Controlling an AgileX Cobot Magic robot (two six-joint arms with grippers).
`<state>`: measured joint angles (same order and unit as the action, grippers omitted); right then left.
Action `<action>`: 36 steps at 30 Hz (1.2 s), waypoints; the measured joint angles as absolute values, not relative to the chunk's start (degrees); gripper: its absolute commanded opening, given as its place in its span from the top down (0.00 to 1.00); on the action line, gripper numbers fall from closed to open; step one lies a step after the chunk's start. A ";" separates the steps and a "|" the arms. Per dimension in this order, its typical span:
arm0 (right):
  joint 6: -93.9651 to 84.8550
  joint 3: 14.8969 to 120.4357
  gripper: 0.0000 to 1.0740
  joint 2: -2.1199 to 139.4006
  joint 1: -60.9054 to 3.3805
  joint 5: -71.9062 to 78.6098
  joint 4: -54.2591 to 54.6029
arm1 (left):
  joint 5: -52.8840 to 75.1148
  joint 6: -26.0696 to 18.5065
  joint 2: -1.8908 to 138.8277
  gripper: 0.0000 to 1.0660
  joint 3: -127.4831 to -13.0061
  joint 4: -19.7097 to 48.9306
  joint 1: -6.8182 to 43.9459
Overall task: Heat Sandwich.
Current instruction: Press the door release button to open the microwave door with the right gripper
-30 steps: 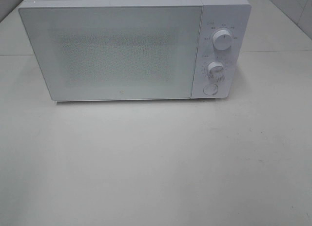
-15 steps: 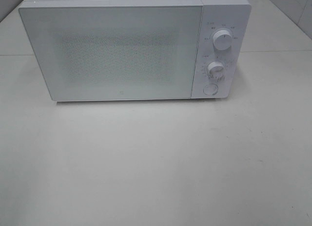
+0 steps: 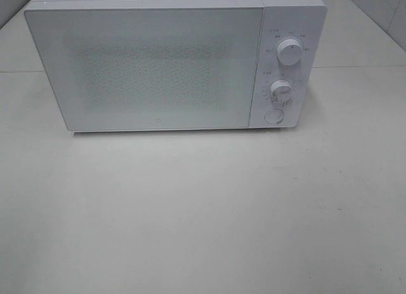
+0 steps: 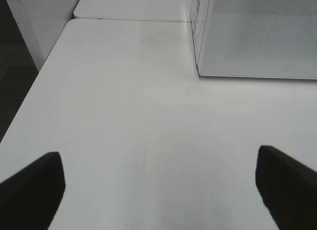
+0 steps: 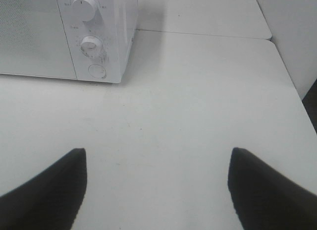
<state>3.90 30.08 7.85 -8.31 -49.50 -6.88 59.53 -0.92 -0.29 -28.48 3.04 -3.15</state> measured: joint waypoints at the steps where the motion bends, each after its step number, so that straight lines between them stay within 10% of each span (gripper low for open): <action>1: 3.90 30.08 0.29 9.05 -8.31 -48.47 -6.88 | 59.53 -0.92 -0.29 0.08 -28.48 3.04 -3.15; 36: 4.87 30.08 0.29 46.81 -8.31 -9.40 -6.88 | 59.53 -0.92 -0.29 0.08 -28.48 3.04 -3.15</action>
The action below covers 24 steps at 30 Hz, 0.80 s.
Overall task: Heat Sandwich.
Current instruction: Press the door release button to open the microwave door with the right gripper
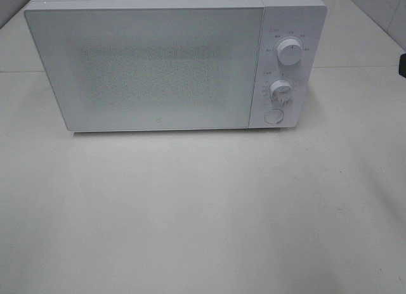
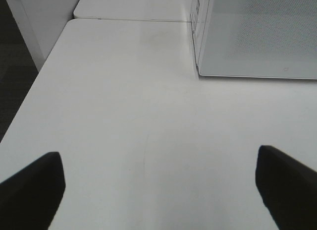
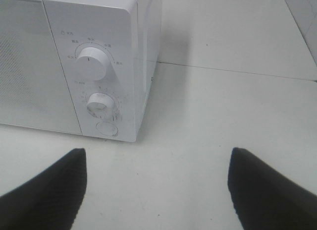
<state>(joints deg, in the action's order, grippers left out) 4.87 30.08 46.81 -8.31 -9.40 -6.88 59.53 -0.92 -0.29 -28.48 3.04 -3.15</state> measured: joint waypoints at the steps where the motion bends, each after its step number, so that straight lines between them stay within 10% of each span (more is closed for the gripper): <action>1: 4.87 30.08 0.29 46.81 -8.31 -9.40 -6.88 | 59.53 -0.92 -0.29 0.08 -28.48 3.04 -3.15; 24: -4.81 19.48 0.29 68.18 -8.31 38.27 2.81 | 59.53 -0.92 -0.29 0.08 -28.48 3.04 -3.15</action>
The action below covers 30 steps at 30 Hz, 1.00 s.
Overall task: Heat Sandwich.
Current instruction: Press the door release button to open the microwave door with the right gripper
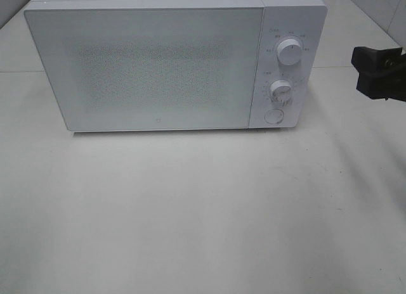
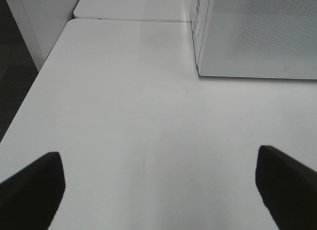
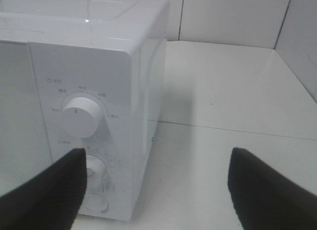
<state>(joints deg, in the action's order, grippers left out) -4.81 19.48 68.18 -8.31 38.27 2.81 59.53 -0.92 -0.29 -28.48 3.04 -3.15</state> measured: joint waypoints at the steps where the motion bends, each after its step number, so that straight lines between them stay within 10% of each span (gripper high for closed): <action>1: -5.79 18.05 0.29 70.02 -8.31 41.88 5.61 | 59.53 -0.92 -0.29 0.08 -28.48 3.04 -3.15; 9: -6.30 15.36 0.29 76.15 -9.00 48.24 10.66 | 59.53 -0.92 -0.29 0.08 -28.48 3.04 -3.15; 30: -12.26 14.09 0.29 94.25 -35.87 64.17 35.81 | 59.53 -0.92 -0.29 0.08 -28.48 3.04 -3.15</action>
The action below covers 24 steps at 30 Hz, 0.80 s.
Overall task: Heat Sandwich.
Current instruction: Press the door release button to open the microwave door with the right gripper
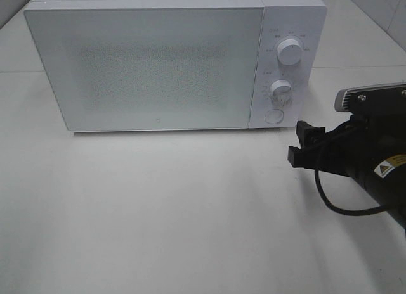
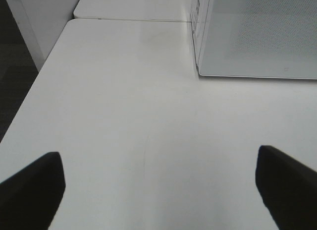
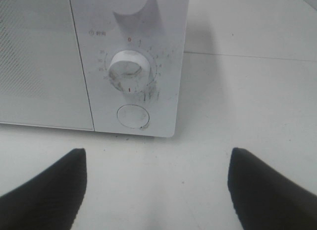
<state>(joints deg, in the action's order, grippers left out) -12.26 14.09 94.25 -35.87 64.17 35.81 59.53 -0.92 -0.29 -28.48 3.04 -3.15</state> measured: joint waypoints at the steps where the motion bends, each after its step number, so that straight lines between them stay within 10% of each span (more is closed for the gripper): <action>1: -12.26 14.21 0.29 94.82 -36.67 64.34 36.73 | 59.53 -0.92 -0.29 0.08 -28.48 3.04 -3.15; 24: -5.61 16.10 0.29 97.00 -41.77 64.52 41.14 | 59.53 -0.92 -0.29 0.08 -28.48 3.04 -3.15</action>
